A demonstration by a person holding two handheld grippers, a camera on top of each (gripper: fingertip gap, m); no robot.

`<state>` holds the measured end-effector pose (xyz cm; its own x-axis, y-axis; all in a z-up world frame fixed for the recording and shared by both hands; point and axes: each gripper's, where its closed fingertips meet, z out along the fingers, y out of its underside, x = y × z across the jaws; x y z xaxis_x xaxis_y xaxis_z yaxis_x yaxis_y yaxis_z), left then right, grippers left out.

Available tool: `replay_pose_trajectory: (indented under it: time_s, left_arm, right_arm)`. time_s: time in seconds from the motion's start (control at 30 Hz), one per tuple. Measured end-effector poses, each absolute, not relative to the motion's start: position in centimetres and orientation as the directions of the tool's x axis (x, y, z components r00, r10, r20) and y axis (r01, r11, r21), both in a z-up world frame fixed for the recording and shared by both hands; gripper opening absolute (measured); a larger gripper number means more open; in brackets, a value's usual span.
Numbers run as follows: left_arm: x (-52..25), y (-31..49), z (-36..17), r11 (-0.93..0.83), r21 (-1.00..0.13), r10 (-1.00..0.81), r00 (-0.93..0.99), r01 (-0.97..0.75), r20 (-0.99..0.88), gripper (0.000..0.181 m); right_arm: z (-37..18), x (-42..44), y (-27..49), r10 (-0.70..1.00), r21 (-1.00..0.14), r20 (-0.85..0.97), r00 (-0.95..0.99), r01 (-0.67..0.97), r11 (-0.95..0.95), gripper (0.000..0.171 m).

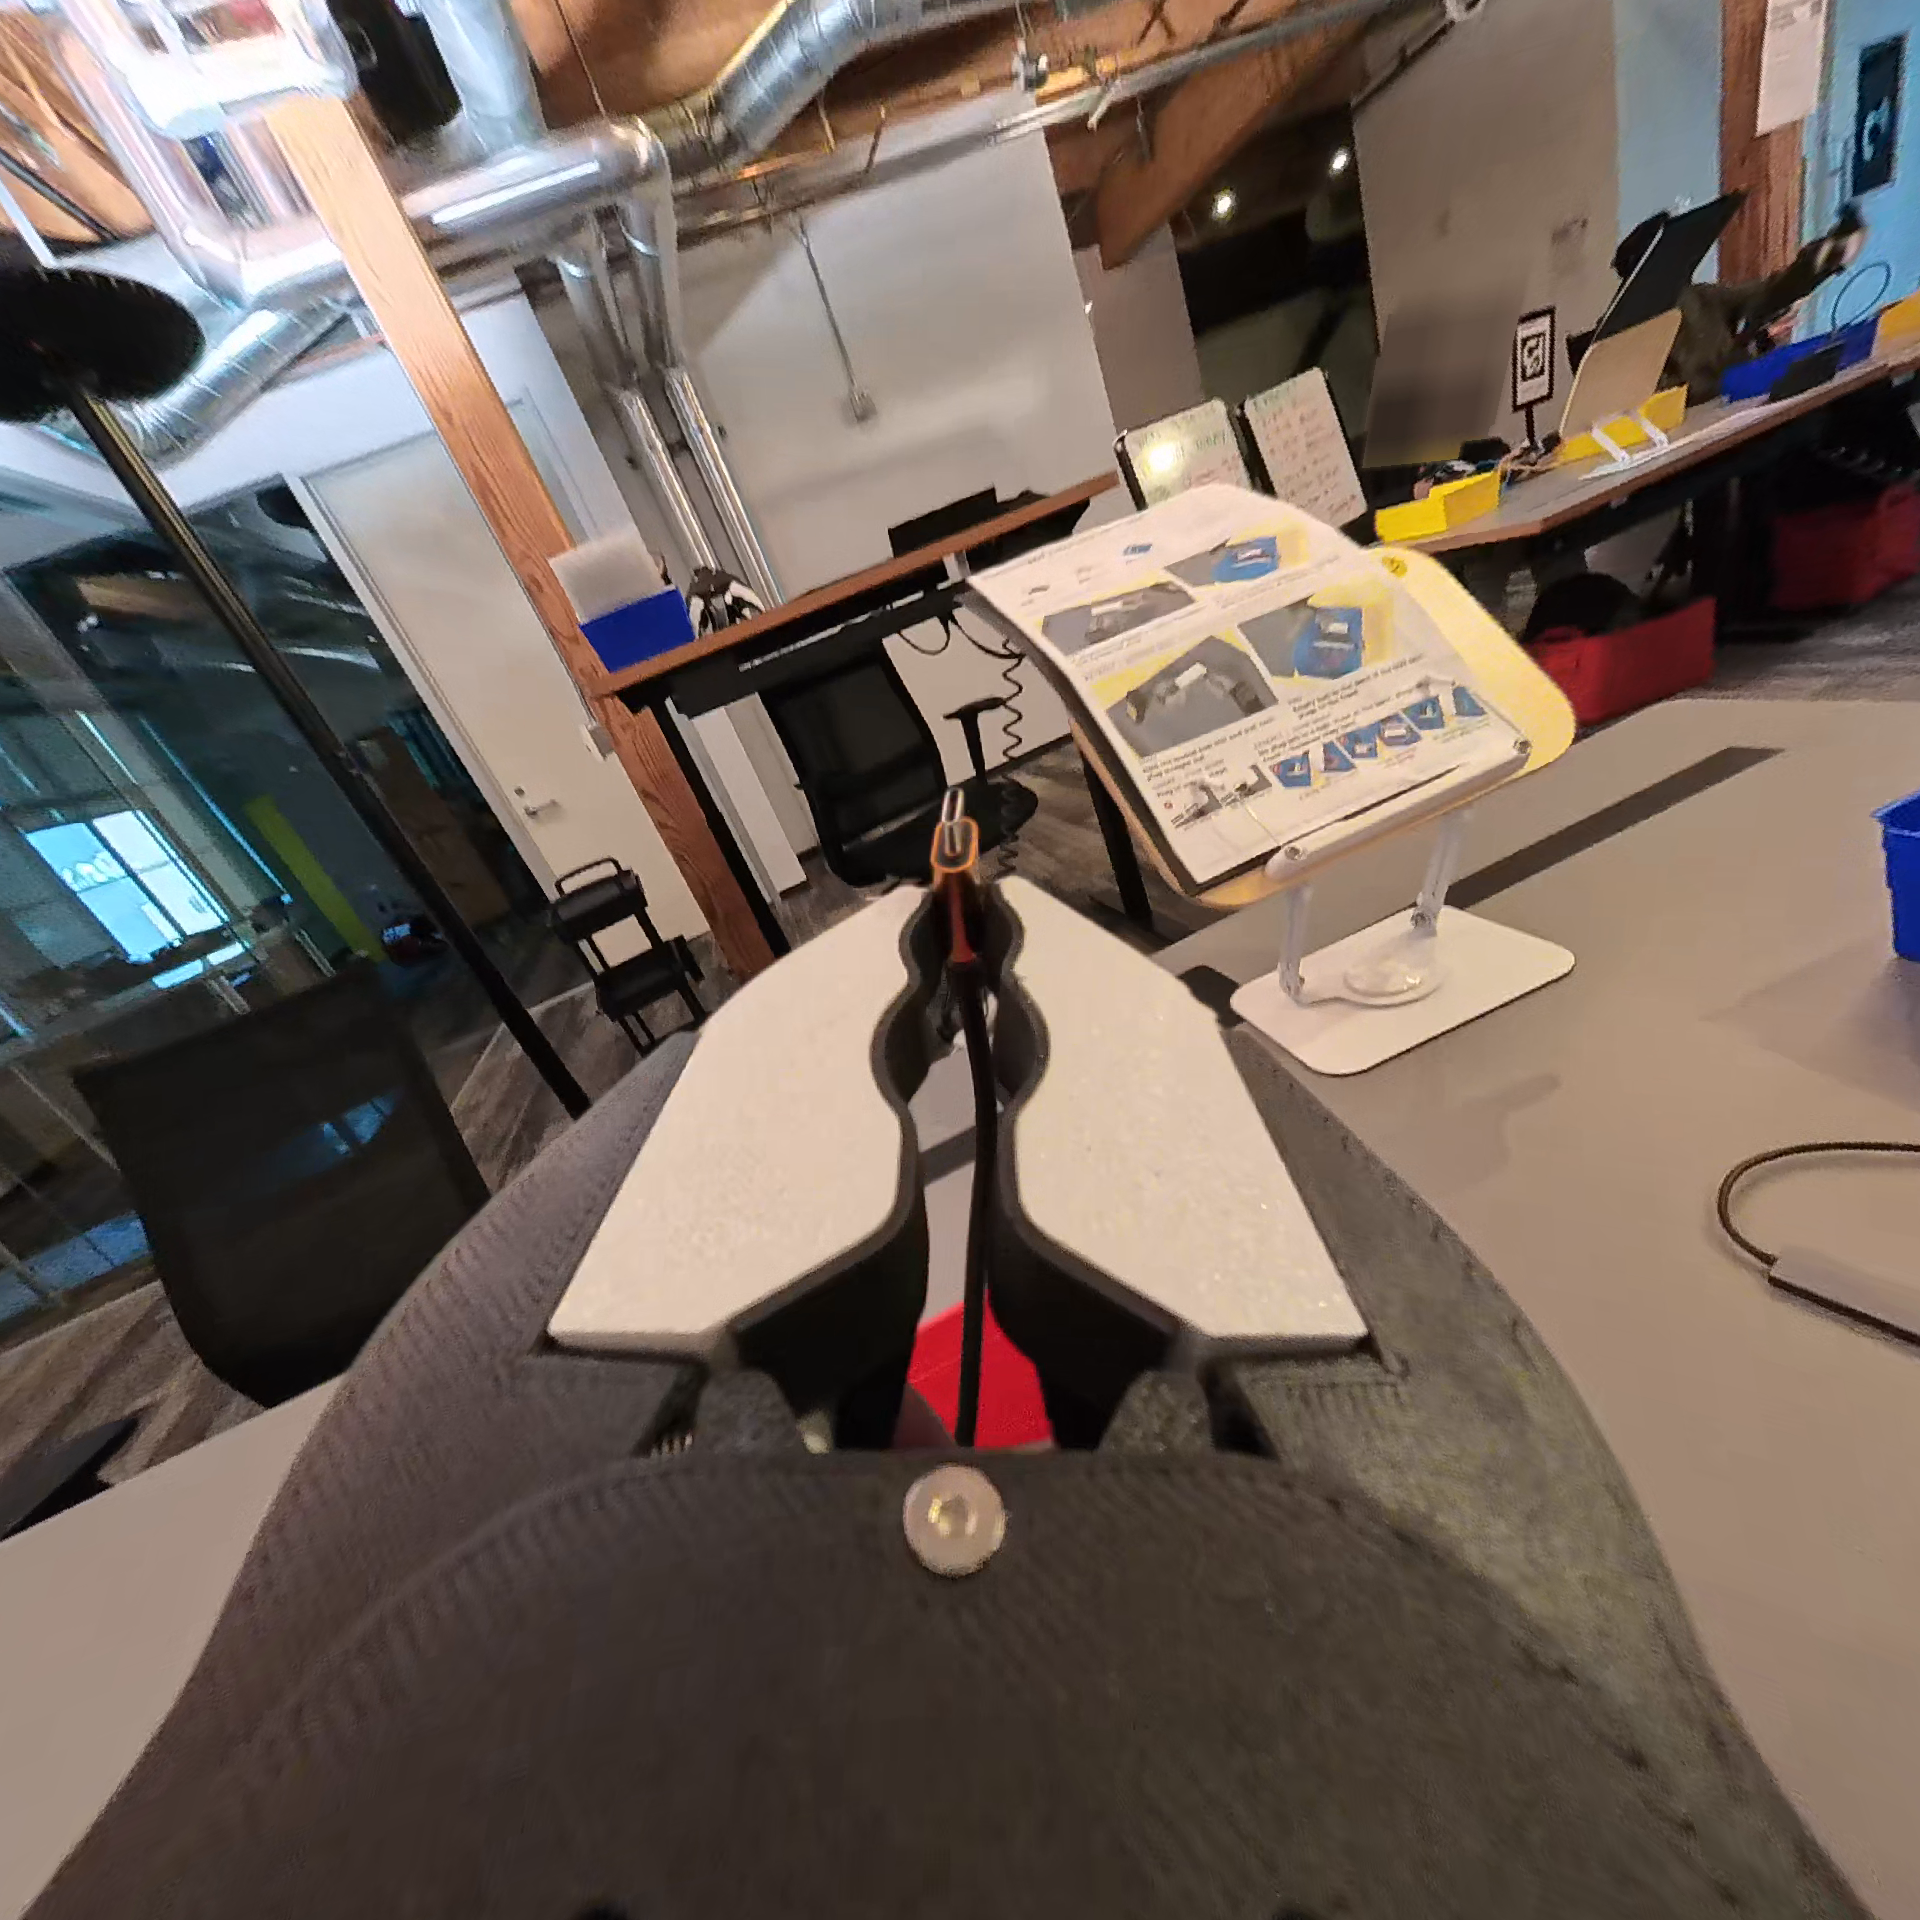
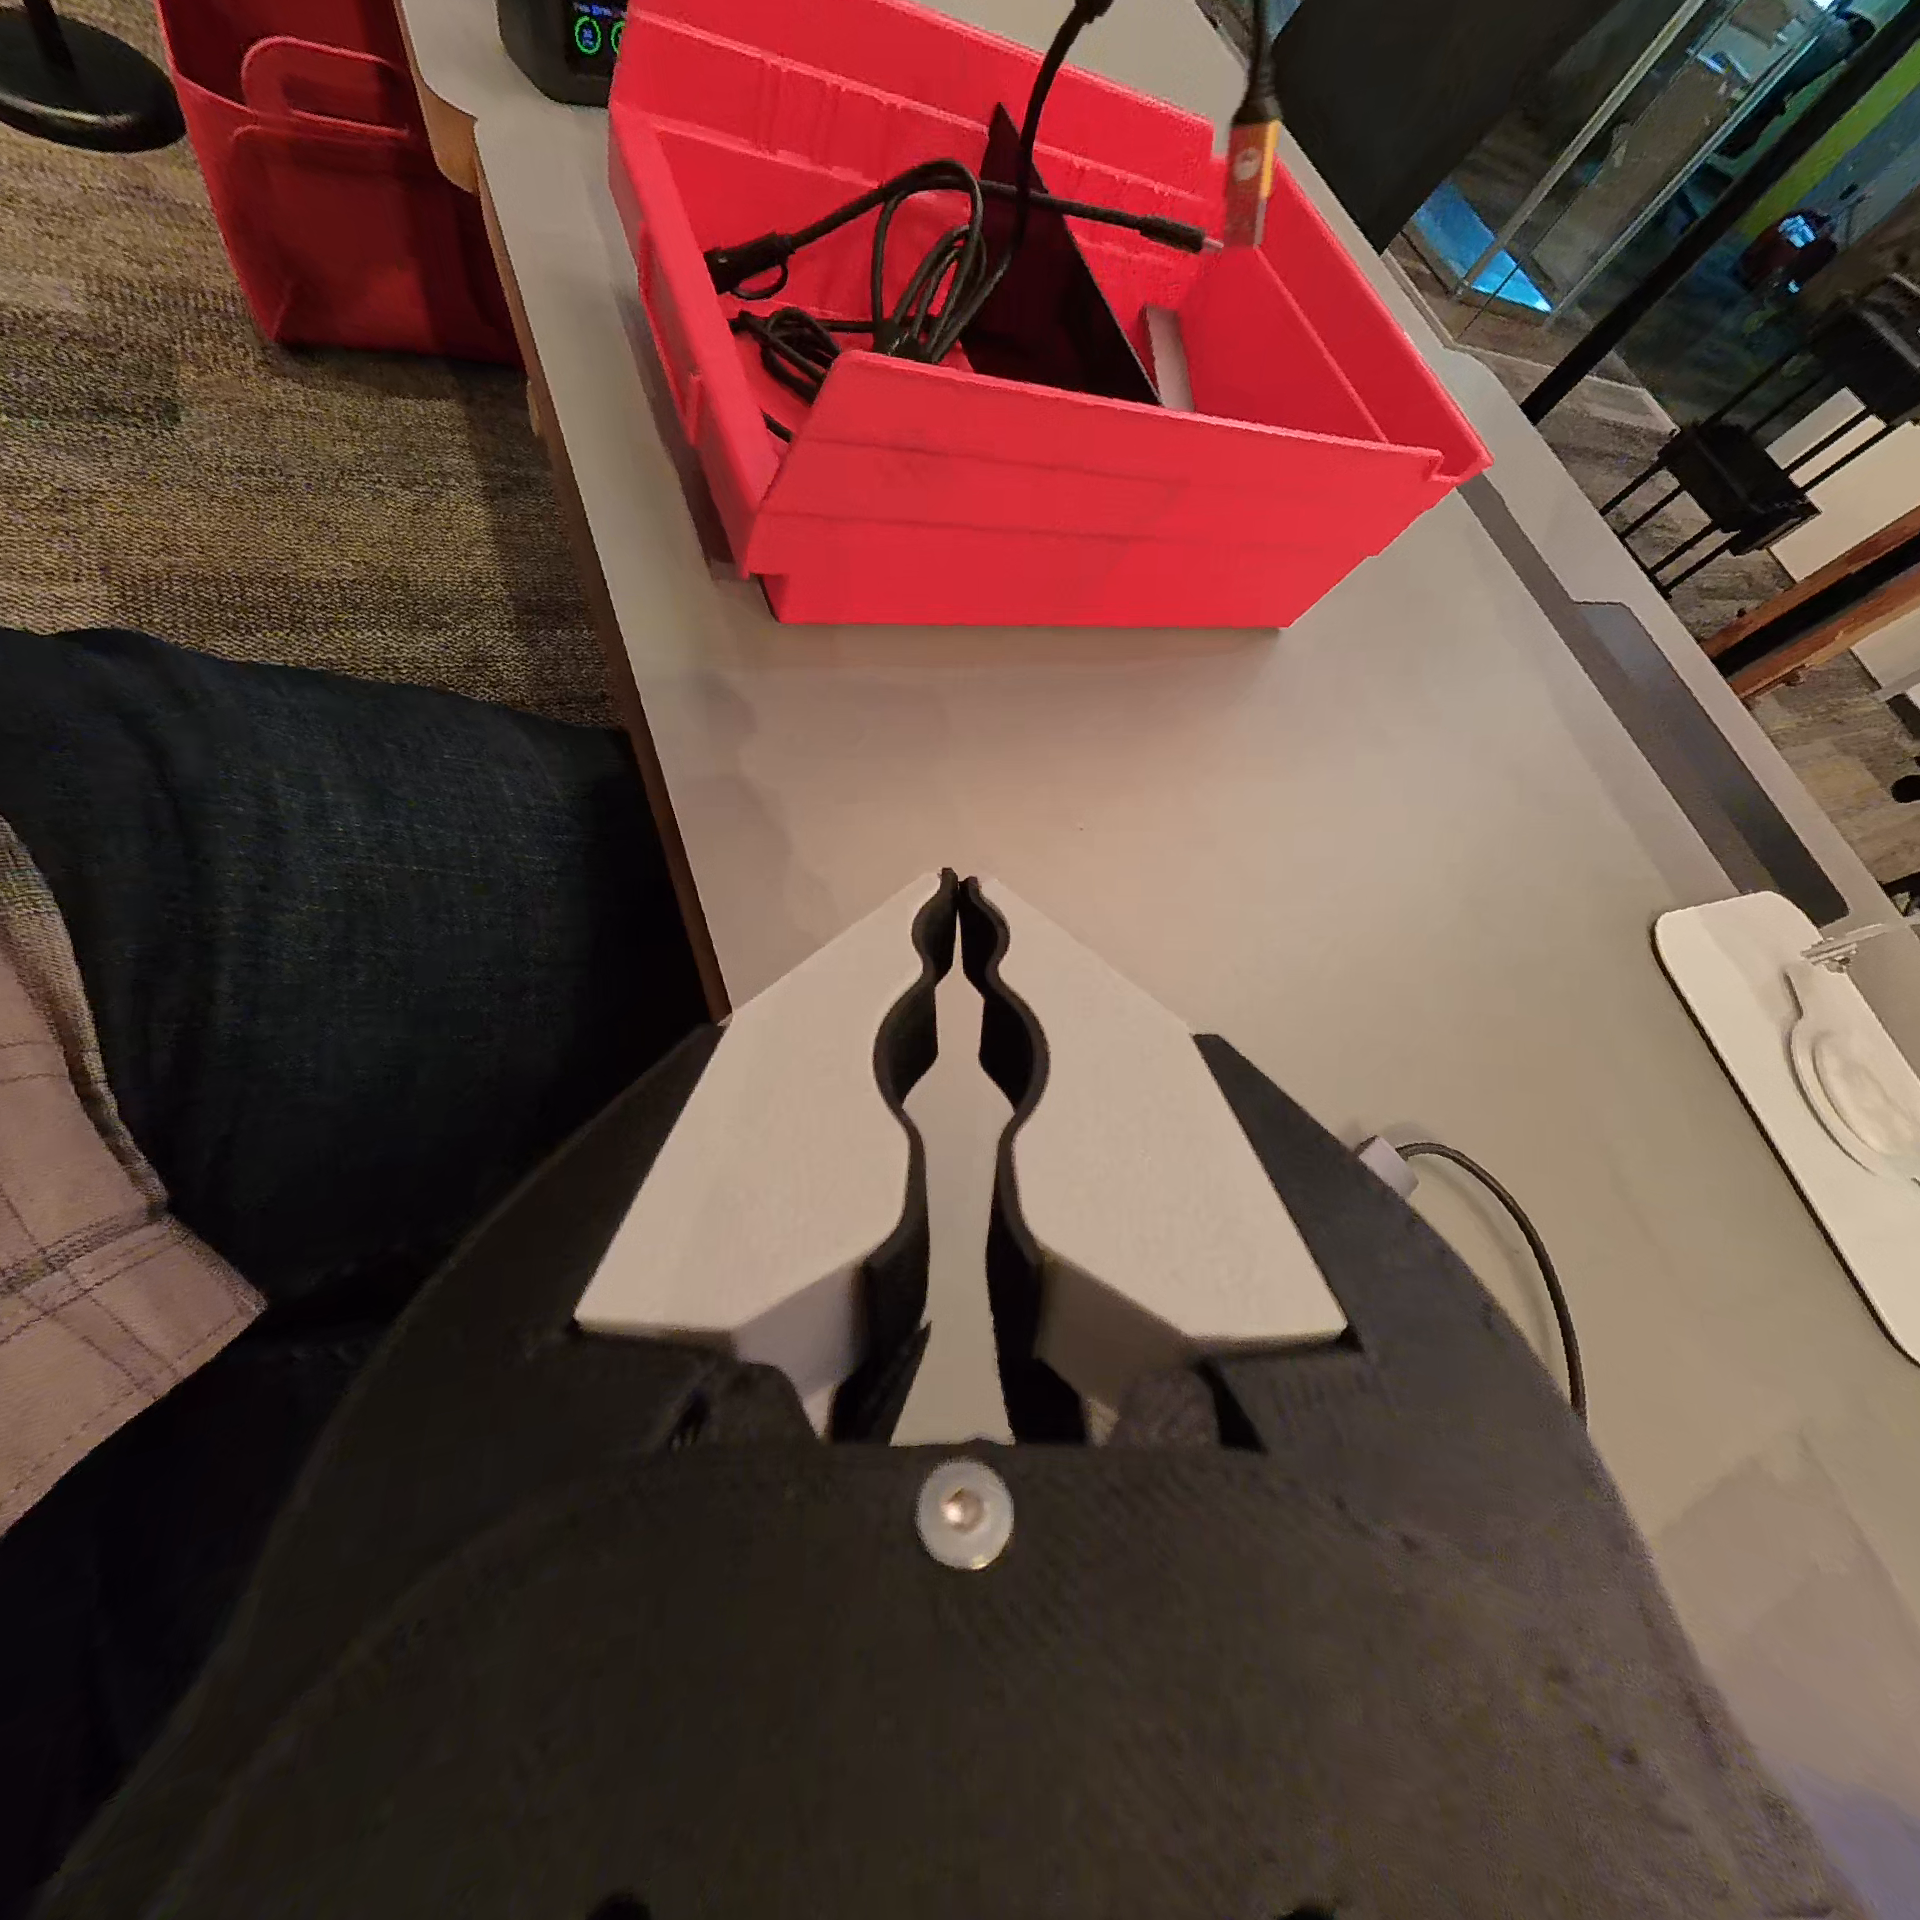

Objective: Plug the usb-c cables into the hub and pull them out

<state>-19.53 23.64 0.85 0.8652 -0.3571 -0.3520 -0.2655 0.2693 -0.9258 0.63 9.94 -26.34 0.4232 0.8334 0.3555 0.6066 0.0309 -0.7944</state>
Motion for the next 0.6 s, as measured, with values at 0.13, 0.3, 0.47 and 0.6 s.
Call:
replay_pose_trajectory:
  time_s: [0.13, 0.3, 0.47, 0.6]
  left_arm:
    - [-18.5, 22.5, 2.1, 0.314, -0.915, -0.358, 0.861, -0.255, -0.362, 0.007]
    - [-16.6, 21.6, 2.6, 0.339, -0.911, -0.396, 0.843, -0.234, -0.364, 0.006]
    - [-13.9, 20.6, 2.7, 0.371, -0.904, -0.442, 0.815, -0.214, -0.375, 0.007]
    - [-11.2, 19.7, 2.2, 0.366, -0.906, -0.509, 0.77, -0.212, -0.386, 0.007]
  right_arm:
    - [-26.2, 0.5, 9.9, 0.83, -0.792, 0.366, 0.421, 0.609, 0.04, 0.0]
    - [-26.0, 0.2, 9.8, 0.826, -0.793, 0.377, 0.42, 0.607, 0.053, 0.0]
    - [-25.9, 0.2, 9.9, 0.817, -0.785, 0.396, 0.418, 0.616, 0.065, 0.0]
    - [-25.6, 0.4, 10.1, 0.807, -0.787, 0.407, 0.428, 0.613, 0.071, 0.0]
